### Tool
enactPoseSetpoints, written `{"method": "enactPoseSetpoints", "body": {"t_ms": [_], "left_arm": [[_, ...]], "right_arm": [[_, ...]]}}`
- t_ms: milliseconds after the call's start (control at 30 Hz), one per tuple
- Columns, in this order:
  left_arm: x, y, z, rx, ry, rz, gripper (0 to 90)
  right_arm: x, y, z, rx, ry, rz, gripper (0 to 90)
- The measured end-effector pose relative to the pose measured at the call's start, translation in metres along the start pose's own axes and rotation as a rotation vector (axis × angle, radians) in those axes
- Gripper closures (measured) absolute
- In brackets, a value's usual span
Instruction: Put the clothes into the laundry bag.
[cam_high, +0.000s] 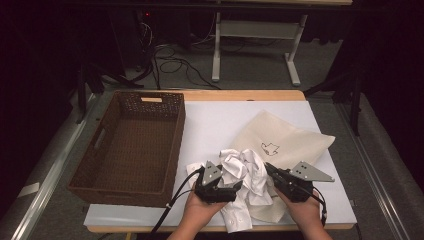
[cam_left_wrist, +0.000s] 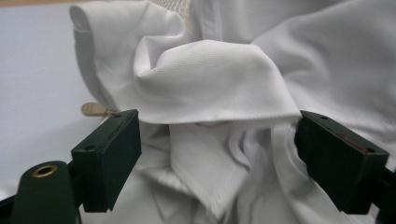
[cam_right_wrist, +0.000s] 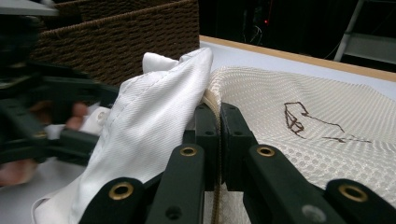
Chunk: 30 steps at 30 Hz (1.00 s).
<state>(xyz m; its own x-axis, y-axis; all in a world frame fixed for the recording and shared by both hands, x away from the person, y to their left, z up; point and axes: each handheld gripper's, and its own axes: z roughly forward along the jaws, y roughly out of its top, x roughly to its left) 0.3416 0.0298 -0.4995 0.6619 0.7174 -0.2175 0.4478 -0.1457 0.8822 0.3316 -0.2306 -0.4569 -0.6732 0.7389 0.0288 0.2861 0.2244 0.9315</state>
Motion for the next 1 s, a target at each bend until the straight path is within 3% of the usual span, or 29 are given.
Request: {"method": "enactPoseSetpoints", "body": {"t_ms": [33, 67, 100, 133, 200, 267, 300, 333, 467, 567, 767, 833, 900, 1000], "left_arm": [[0.001, 0.001, 0.004, 0.003, -0.008, -0.006, 17.7], [0.002, 0.002, 0.008, 0.005, -0.024, -0.01, 32.9], [0.003, 0.003, 0.012, 0.004, -0.048, -0.02, 42.6], [0.004, 0.003, 0.015, 0.007, -0.074, -0.031, 42.6], [0.002, 0.002, 0.018, 0.002, -0.06, -0.031, 65.9], [-0.003, 0.001, 0.017, -0.008, -0.048, -0.002, 76.3], [-0.011, 0.0, 0.013, -0.022, -0.04, 0.033, 80.0], [-0.011, 0.0, 0.013, -0.022, -0.04, 0.033, 80.8], [-0.032, -0.002, 0.009, -0.016, -0.04, 0.133, 81.5], [-0.038, -0.003, 0.015, 0.016, -0.033, 0.187, 81.5], [-0.032, -0.001, 0.033, 0.078, -0.053, 0.148, 80.6], [-0.029, 0.0, 0.039, 0.085, -0.059, 0.117, 79.3], [-0.027, -0.001, 0.045, 0.075, -0.055, 0.063, 74.8], [-0.029, -0.005, 0.039, 0.033, -0.056, 0.067, 62.6]], "right_arm": [[0.0, 0.0, 0.0, -0.002, 0.0, -0.002, 88.9], [0.0, 0.0, 0.001, 0.001, 0.001, 0.001, 88.9], [0.0, -0.001, 0.001, 0.005, -0.002, 0.006, 88.9], [0.0, -0.001, 0.001, 0.005, -0.002, 0.006, 88.9], [-0.001, -0.002, 0.003, 0.008, 0.0, 0.005, 88.9], [-0.001, -0.002, 0.003, 0.01, -0.001, 0.006, 88.9], [0.0, -0.002, 0.003, 0.011, 0.001, 0.006, 88.9], [0.0, -0.002, 0.003, 0.011, 0.001, 0.006, 88.9], [0.0, -0.002, 0.004, 0.007, -0.001, -0.005, 89.0], [0.001, -0.001, 0.004, 0.004, -0.002, -0.002, 89.0], [0.003, 0.0, 0.002, -0.001, 0.004, 0.0, 88.9], [0.003, 0.001, 0.001, -0.011, 0.006, -0.001, 88.9], [0.002, 0.001, -0.002, -0.016, 0.002, -0.005, 89.0], [-0.001, -0.002, -0.003, -0.008, -0.002, 0.006, 88.9]]}}
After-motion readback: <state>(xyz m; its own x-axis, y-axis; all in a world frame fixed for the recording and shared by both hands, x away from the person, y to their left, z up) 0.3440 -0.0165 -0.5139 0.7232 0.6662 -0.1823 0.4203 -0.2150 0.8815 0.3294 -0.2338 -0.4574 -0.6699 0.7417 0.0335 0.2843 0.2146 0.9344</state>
